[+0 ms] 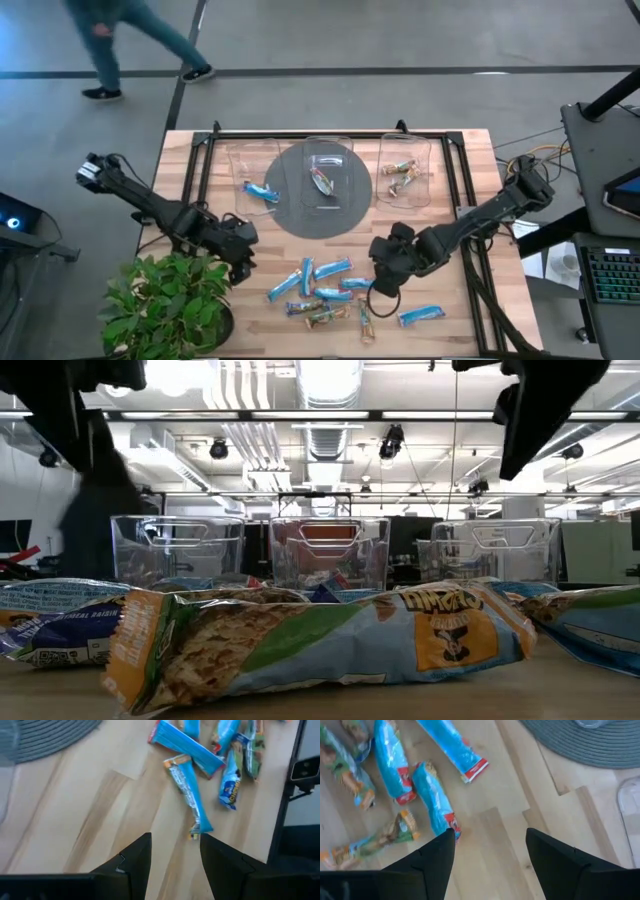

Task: Pick and place Granola Bars by type
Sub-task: Put the red granola bar into the middle transparent bin

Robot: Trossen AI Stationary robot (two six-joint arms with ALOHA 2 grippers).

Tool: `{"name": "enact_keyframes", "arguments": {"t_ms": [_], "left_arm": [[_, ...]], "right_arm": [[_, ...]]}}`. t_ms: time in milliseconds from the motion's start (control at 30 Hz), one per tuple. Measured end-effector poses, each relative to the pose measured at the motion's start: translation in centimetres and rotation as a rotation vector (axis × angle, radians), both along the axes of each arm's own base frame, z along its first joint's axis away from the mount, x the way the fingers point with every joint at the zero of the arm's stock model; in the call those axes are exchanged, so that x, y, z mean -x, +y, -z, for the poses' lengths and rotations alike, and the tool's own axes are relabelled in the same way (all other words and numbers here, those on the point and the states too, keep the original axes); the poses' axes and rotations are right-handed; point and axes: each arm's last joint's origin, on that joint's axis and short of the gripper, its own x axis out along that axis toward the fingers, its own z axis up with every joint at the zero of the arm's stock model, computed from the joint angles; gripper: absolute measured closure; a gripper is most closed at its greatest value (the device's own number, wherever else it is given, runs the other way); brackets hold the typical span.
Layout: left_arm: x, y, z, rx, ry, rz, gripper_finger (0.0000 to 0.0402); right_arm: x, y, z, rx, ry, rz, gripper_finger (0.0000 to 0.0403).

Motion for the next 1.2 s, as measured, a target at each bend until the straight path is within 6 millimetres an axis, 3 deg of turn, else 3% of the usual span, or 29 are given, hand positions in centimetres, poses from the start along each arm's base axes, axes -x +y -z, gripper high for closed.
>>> {"name": "enact_keyframes", "arguments": {"t_ms": [200, 433, 700, 1200], "left_arm": [[0.8, 0.5, 1.7, 0.023, 0.025, -0.062, 0.025], [0.0, 0.1, 2.8, 0.093, -0.08, -0.067, 0.025], [0.7, 0.2, 4.7, 0.113, -0.014, -0.077, 0.025], [0.8, 0.1, 4.9, 0.114, -0.01, -0.067, 0.025]], "right_arm": [[0.3, 0.2, 1.8, -0.076, 0.068, -0.047, 0.017], [-2.0, 1.2, 2.7, -0.082, -0.051, -0.193, 0.017], [-3.2, 1.5, 4.2, -0.029, 0.003, -0.273, 0.017], [-4.7, 2.0, 7.4, -0.054, 0.023, -0.398, 0.017]]}}
